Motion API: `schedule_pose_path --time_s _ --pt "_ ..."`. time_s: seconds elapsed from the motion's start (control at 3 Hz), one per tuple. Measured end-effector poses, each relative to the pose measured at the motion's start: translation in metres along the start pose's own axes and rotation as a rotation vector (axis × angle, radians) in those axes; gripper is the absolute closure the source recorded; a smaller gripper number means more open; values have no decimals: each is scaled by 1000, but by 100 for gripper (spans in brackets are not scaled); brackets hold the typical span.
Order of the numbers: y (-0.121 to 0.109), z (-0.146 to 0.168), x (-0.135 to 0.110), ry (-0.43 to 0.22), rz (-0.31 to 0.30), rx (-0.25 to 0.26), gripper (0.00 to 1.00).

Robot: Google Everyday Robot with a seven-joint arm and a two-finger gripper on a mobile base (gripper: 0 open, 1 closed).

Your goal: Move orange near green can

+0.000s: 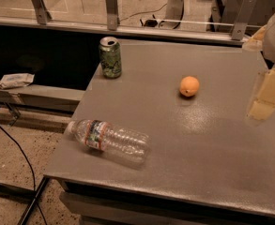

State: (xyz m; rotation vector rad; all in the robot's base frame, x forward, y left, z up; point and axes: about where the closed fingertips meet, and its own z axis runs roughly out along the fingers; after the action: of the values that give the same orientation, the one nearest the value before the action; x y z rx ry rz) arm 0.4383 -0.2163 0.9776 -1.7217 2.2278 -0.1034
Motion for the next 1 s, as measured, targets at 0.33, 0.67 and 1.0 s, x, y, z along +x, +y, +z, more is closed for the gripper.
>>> schedule_pose_path --time_s 0.33,0.67,1.0 --pt "-1 0 0 -2 0 2 0" --pt "-25 32 -15 -27 -2 -15 0" --pt "-65 79 -43 -96 1 -40 0"
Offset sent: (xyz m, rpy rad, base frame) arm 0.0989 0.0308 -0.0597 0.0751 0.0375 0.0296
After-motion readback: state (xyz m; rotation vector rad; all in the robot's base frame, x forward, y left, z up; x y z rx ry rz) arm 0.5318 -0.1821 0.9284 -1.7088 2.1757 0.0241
